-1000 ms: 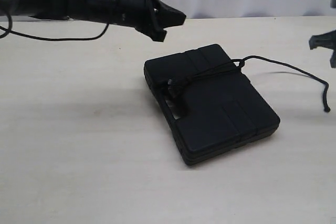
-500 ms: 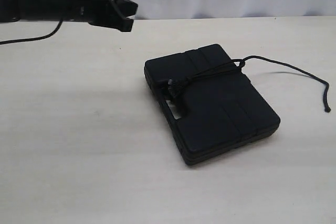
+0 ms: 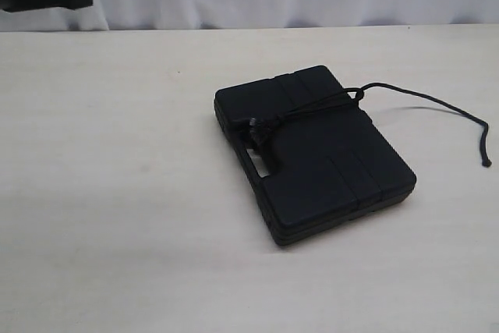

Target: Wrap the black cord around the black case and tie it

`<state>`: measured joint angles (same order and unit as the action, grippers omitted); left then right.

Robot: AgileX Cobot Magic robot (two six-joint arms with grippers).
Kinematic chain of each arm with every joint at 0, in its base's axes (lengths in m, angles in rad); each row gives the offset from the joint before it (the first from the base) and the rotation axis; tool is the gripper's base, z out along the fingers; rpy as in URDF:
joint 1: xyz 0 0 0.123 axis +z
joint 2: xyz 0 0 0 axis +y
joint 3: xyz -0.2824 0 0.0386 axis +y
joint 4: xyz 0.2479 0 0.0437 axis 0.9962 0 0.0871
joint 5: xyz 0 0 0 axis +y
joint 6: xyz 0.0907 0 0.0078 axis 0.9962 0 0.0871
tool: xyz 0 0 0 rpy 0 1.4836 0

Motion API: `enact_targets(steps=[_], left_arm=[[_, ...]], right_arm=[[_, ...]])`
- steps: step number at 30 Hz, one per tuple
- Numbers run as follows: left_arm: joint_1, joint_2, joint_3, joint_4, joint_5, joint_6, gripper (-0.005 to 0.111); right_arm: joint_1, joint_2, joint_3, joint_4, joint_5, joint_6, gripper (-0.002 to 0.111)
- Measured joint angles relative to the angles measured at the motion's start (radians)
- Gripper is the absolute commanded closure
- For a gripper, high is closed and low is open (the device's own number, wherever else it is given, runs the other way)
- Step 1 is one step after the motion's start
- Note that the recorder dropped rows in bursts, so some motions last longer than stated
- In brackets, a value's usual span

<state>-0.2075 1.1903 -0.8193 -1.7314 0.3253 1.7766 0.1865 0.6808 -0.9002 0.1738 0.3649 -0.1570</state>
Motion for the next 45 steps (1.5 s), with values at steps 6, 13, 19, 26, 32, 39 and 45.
enact_targets(steps=[6,13,19,26,32,39,45], left_arm=[[0.0,-0.258,0.086,-0.001,-0.101,-0.042,0.107],[0.0,-0.588,0.232,-0.002,-0.18,-0.046,0.107],[0.0,-0.807,0.361,-0.002,-0.219,-0.046,0.107],[0.0,-1.056,0.458,-0.002,-0.223,-0.055,0.107],[0.0,-1.18,0.497,-0.002,-0.223,-0.07,0.107],[0.0,-1.183,0.514,-0.002,-0.223,-0.088,0.107],[0.0,-1.183,0.514,-0.002,-0.223,-0.09,0.107]], right_arm=[[0.002,-0.221,0.135,0.0,-0.122,0.0,0.104],[0.002,-0.455,0.281,0.014,-0.177,0.0,0.104],[0.002,-0.633,0.373,0.057,-0.187,0.0,0.104],[0.002,-0.677,0.401,0.069,-0.168,0.0,0.104],[0.002,-0.679,0.401,0.076,-0.158,0.0,0.104],[0.002,-0.679,0.401,0.076,-0.154,0.0,0.104],[0.002,-0.679,0.401,0.076,-0.098,0.0,0.104]])
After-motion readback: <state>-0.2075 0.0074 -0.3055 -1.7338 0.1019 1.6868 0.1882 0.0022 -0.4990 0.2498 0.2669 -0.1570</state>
